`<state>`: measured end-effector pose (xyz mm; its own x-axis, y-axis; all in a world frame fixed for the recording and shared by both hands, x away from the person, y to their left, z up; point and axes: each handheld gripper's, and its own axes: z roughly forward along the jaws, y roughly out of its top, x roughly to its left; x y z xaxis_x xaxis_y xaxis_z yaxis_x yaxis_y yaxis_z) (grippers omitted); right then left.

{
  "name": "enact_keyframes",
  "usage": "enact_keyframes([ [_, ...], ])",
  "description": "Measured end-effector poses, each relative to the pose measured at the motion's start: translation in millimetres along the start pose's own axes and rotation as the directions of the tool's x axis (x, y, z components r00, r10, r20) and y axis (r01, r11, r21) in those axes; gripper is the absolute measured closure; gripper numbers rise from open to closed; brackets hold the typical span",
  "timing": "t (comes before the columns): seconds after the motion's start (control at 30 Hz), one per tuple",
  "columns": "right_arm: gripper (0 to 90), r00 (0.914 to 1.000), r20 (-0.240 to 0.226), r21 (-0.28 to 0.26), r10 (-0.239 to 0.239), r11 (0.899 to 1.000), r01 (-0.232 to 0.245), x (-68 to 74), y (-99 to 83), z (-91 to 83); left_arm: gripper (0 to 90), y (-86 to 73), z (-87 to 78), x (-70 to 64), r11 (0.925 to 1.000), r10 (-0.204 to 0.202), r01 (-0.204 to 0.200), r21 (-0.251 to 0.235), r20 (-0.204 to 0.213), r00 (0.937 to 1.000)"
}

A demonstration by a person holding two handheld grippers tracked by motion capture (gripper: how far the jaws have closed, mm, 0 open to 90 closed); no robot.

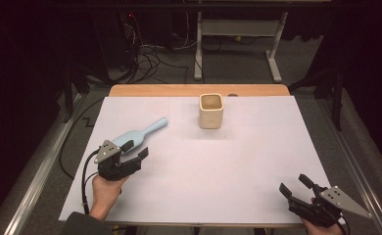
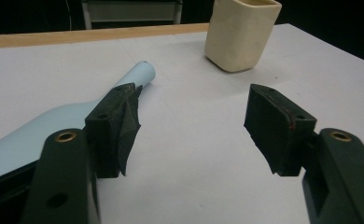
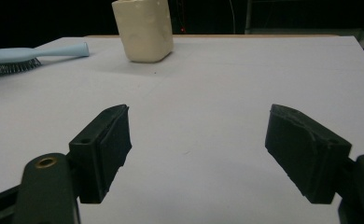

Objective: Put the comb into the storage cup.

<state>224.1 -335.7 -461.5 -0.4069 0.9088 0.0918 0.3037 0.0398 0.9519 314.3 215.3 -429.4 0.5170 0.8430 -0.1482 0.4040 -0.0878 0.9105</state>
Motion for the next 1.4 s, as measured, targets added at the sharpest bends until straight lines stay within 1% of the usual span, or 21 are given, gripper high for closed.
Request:
enact_keyframes([
  [0.27,23.0,1.0000,0.000,0.000,0.001,1.000,-0.001,-0.3,-0.1,-0.4,36.3,3.0,6.6,4.2,1.0000,-0.007,0.007,0.006,-0.015,0.9999],
  [0.47,22.9,1.0000,-0.001,0.001,0.002,1.000,-0.002,-0.6,0.0,-0.2,36.6,6.7,10.4,5.7,1.0000,-0.002,0.003,0.009,-0.019,0.9998],
  [0.77,23.0,1.0000,-0.003,-0.001,0.005,1.000,-0.005,-0.7,-0.2,-0.2,37.1,14.1,17.1,4.2,0.9998,0.007,-0.006,0.018,-0.017,0.9998],
  [0.97,23.0,1.0000,-0.003,-0.001,0.006,1.000,-0.006,-0.8,-0.1,-0.2,37.6,16.5,23.0,3.7,0.9995,0.009,-0.009,0.032,-0.016,0.9998],
  [1.13,22.9,1.0000,-0.003,0.001,0.006,1.000,-0.006,-1.0,-0.1,0.1,37.5,19.5,29.4,0.8,0.9983,0.030,-0.030,0.051,-0.015,0.9994],
  [1.27,22.9,1.0000,-0.005,-0.001,0.005,1.000,-0.005,-1.0,-0.1,-0.1,37.6,24.0,34.2,0.3,0.9985,0.025,-0.025,0.050,-0.008,0.9997],
  [1.4,23.0,1.0000,-0.006,0.000,0.006,1.000,-0.006,-1.1,-0.2,0.0,37.7,26.9,39.6,0.7,0.9978,0.031,-0.030,0.059,-0.013,0.9994],
])
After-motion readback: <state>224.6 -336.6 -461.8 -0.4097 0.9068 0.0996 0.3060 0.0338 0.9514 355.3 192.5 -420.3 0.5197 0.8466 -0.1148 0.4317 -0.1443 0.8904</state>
